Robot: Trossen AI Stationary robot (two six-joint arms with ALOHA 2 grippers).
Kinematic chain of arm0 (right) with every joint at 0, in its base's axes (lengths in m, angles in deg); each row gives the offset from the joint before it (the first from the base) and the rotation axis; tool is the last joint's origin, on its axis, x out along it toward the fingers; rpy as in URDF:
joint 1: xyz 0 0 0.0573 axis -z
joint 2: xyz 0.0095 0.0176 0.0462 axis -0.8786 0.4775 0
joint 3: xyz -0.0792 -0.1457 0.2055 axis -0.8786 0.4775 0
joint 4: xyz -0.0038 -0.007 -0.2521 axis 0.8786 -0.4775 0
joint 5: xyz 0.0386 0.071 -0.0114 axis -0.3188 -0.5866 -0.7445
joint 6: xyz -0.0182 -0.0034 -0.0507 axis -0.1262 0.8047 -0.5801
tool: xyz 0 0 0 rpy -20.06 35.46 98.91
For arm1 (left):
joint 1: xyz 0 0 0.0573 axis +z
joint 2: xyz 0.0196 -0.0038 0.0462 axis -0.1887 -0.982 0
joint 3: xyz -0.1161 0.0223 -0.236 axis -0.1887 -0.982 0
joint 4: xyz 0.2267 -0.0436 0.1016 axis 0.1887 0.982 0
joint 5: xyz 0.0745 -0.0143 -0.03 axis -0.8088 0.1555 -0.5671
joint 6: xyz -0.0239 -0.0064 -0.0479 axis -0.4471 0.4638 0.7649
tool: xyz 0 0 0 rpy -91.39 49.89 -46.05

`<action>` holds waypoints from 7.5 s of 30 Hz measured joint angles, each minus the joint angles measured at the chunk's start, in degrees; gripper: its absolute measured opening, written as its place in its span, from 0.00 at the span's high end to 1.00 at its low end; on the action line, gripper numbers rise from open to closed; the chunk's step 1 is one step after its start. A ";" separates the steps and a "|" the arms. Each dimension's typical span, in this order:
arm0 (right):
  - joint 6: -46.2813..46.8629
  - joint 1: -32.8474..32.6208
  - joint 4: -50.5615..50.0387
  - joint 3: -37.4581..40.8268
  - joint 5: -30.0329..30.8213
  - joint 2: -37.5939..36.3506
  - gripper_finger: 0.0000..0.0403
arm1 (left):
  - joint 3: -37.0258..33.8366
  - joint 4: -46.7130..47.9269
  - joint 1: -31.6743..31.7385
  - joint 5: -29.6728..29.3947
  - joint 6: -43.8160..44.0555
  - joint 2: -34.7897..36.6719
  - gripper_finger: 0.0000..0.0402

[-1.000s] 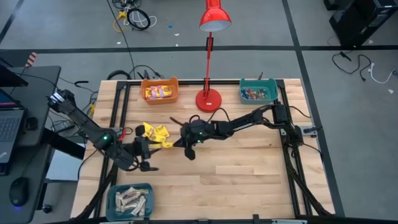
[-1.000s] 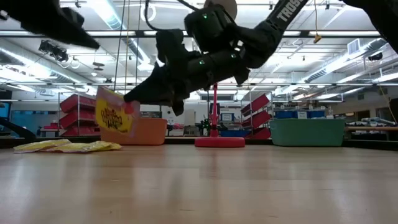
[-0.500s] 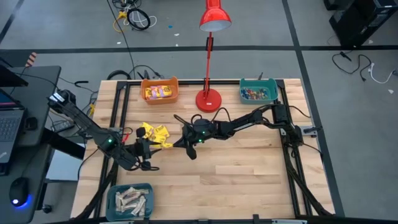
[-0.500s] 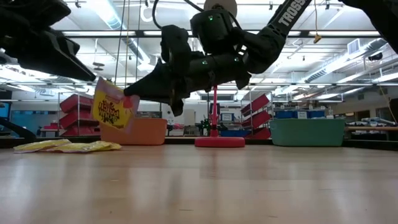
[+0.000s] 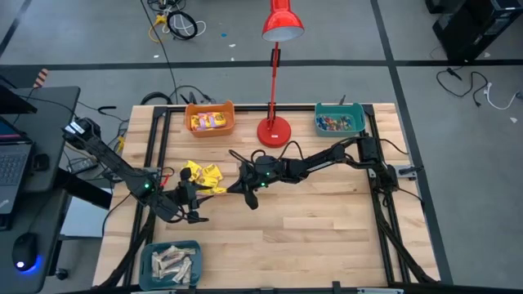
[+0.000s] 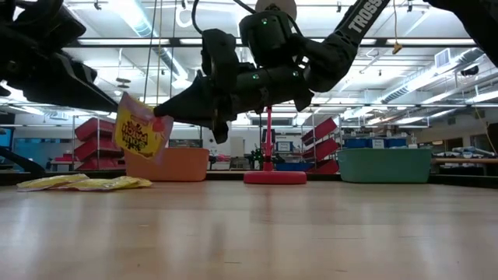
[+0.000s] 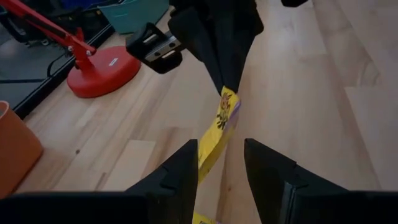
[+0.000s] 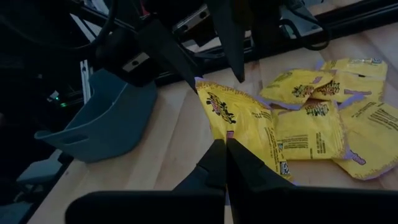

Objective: Sort candy
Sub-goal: Put the yellow candy into the orange bin

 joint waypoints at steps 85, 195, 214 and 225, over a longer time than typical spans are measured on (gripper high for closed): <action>-12.60 -9.65 -51.14 -0.07 38.60 -26.27 1.00 | 35.87 39.24 27.57 -2.83 -9.24 4.29 1.00; -10.92 -11.19 -35.18 13.22 46.40 -36.30 1.00 | 27.93 50.03 57.69 63.15 -1.11 5.70 0.75; -11.15 -8.57 -35.19 13.20 45.69 -36.30 1.00 | 20.06 60.00 42.60 45.13 22.58 5.29 0.75; -10.97 -8.24 -35.21 13.14 44.37 -36.30 1.00 | 20.06 62.27 42.62 40.37 22.73 2.79 0.71</action>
